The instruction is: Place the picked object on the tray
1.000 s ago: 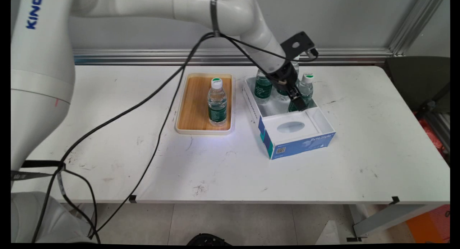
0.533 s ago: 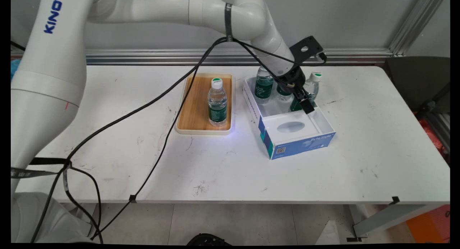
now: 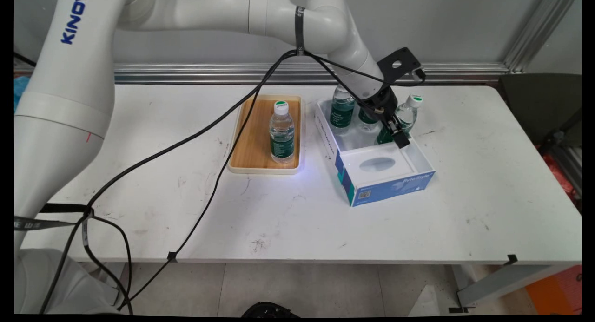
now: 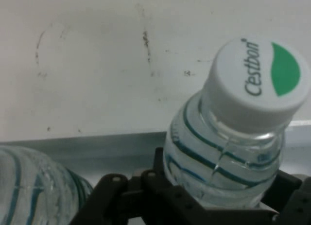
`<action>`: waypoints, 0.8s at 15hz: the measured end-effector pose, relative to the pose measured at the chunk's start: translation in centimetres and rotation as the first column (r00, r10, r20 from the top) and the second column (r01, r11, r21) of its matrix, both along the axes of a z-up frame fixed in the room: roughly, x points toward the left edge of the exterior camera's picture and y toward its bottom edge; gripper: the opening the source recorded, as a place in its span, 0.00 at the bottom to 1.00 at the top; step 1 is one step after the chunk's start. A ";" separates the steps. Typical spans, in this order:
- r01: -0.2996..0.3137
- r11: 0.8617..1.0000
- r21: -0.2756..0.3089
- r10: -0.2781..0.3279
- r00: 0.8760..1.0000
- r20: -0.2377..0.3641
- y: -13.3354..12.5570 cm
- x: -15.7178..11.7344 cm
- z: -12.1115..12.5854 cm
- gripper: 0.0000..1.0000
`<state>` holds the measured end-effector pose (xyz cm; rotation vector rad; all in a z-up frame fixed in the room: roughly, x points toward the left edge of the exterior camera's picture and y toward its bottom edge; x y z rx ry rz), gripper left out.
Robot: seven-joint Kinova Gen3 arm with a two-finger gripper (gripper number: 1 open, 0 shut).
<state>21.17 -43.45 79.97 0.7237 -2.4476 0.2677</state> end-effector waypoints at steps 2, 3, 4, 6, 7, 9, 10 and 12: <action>-0.010 1.000 -0.007 0.010 1.000 -0.001 -0.9 0.3 0.3 0.00; -0.013 1.000 -0.011 0.013 1.000 -0.003 -0.9 0.4 0.6 0.00; -0.015 1.000 -0.014 0.015 1.000 -0.004 -0.5 0.4 0.8 0.00; -0.018 1.000 -0.023 0.018 1.000 -0.009 0.1 0.6 1.7 0.00; -0.020 0.999 -0.026 0.019 1.000 -0.012 0.4 0.7 2.2 0.00; -0.023 0.999 -0.032 0.023 1.000 -0.018 0.8 1.0 3.3 0.00; -0.025 0.999 -0.036 0.024 0.999 -0.022 1.2 1.2 4.1 0.00; -0.030 0.999 -0.045 0.029 0.999 -0.030 2.0 1.8 5.9 0.00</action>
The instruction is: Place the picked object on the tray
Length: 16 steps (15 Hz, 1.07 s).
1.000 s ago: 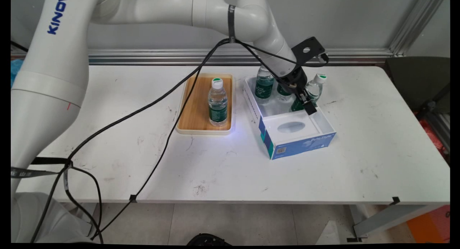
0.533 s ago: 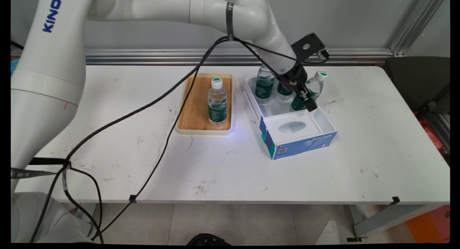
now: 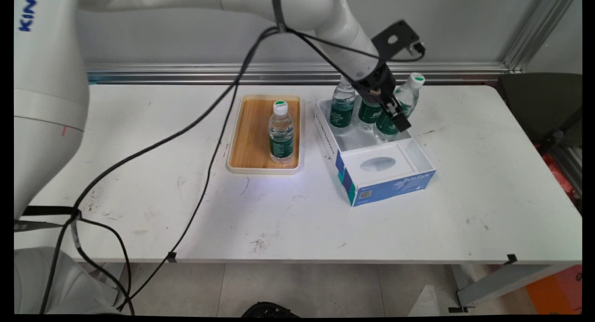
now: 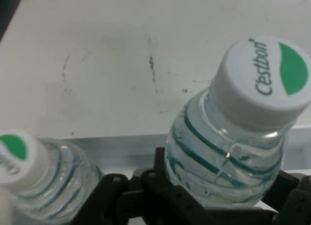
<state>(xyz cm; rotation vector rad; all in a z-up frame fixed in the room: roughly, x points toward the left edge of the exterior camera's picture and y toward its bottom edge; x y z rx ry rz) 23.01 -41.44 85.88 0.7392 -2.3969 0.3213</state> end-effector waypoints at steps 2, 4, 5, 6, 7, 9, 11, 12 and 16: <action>-0.008 1.000 -0.012 0.008 1.000 -0.010 0.9 0.9 2.2 0.00; -0.014 1.000 -0.021 0.014 1.000 -0.016 1.6 1.7 3.9 0.00; -0.018 1.000 -0.026 0.017 1.000 -0.019 2.0 2.2 4.7 0.00; -0.021 0.999 -0.031 0.020 1.000 -0.021 2.4 2.7 5.6 0.00; -0.025 0.999 -0.038 0.024 0.999 -0.025 2.8 3.3 6.6 0.00; -0.038 0.998 -0.047 0.036 0.999 -0.030 3.5 4.5 8.2 0.00; -0.059 0.997 -0.055 0.057 0.998 -0.040 4.3 6.4 10.2 0.00; -0.069 0.996 -0.059 0.066 0.997 -0.042 4.7 7.5 11.2 0.00; -0.095 0.993 -0.072 0.092 0.995 -0.041 5.8 11.4 13.7 0.00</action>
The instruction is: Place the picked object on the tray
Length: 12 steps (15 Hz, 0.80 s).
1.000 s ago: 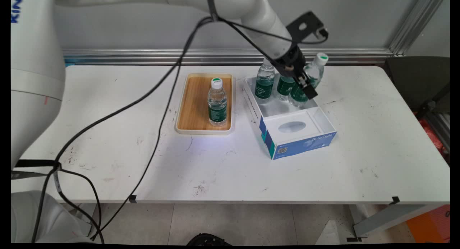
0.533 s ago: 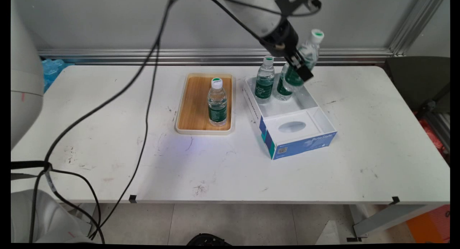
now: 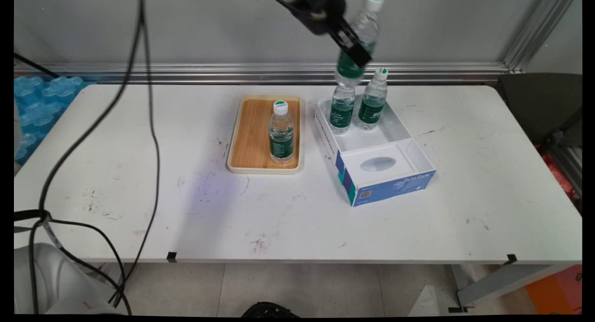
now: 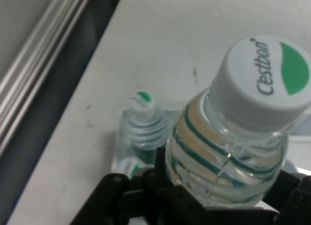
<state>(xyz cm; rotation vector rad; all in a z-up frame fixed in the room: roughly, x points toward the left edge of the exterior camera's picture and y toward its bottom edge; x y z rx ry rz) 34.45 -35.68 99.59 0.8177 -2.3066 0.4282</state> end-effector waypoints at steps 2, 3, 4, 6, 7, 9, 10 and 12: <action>-0.009 1.000 -0.006 0.009 1.000 0.008 0.7 3.0 1.3 0.00; -0.016 1.000 -0.009 0.016 1.000 0.010 0.8 4.4 1.8 0.00; -0.024 1.000 -0.010 0.024 1.000 0.013 1.0 5.9 2.1 0.00; -0.041 0.999 -0.010 0.041 0.999 0.017 1.2 9.2 2.5 0.00; -0.044 0.999 -0.010 0.044 0.999 0.018 1.2 10.1 2.5 0.00; -0.045 0.999 -0.008 0.046 0.999 0.024 1.2 12.2 2.4 0.00; -0.041 0.999 -0.004 0.041 0.999 0.031 1.2 13.4 2.1 0.00; -0.027 1.000 0.003 0.026 0.999 0.047 1.1 15.7 0.9 0.00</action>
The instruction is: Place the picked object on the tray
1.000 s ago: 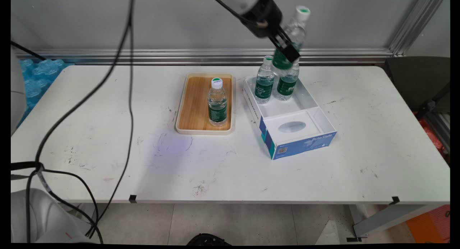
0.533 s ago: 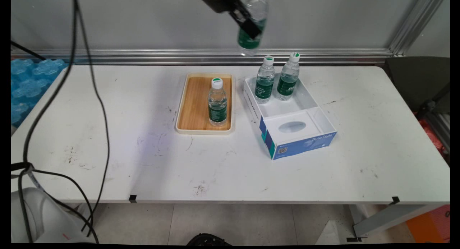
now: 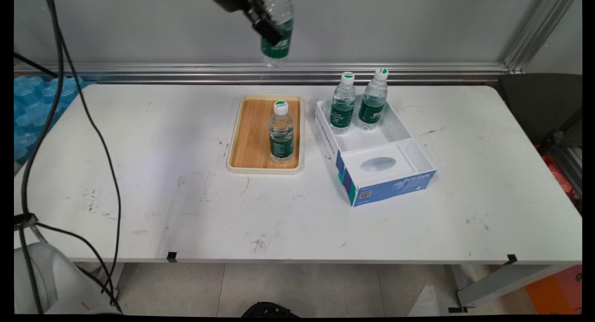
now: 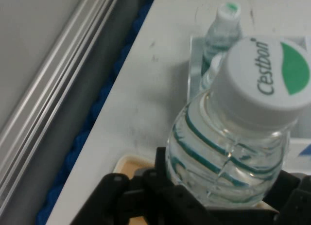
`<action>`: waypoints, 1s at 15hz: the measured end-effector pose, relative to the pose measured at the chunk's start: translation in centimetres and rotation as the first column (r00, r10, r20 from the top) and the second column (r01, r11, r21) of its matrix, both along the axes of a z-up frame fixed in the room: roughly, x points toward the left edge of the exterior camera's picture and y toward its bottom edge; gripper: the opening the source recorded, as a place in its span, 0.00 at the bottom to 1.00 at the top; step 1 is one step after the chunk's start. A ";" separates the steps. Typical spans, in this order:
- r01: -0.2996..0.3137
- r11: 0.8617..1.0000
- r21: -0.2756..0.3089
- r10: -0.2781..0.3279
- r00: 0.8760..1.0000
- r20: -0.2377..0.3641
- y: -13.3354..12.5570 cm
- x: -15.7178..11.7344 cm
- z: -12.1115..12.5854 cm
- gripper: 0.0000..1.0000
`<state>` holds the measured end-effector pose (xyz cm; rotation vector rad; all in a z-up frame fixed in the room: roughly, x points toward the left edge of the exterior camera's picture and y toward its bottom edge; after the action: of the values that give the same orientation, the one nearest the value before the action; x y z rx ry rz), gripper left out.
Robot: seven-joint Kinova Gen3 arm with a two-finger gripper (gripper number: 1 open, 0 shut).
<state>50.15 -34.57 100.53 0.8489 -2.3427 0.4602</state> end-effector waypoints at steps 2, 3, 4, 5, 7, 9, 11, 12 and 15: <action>0.011 1.000 0.005 -0.011 1.000 0.007 -0.2 1.3 -1.1 0.00; 0.016 1.000 0.010 -0.016 1.000 0.009 -0.5 1.9 -1.9 0.00; 0.020 1.000 0.015 -0.020 1.000 0.009 -0.8 2.7 -3.0 0.00; 0.025 0.999 0.022 -0.025 1.000 0.008 -1.1 3.3 -4.1 0.00; 0.032 0.999 0.032 -0.032 0.999 0.006 -1.6 4.0 -5.8 0.00; 0.041 0.998 0.043 -0.041 0.999 0.000 -2.4 4.7 -7.9 0.00; 0.051 0.997 0.051 -0.050 0.999 -0.010 -3.3 5.1 -10.0 0.00; 0.056 0.997 0.055 -0.055 0.998 -0.015 -3.7 5.3 -11.1 0.00; 0.067 0.996 0.065 -0.065 0.997 -0.030 -5.0 5.3 -14.1 0.00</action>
<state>55.44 -39.59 86.46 0.8000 -2.3637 0.3432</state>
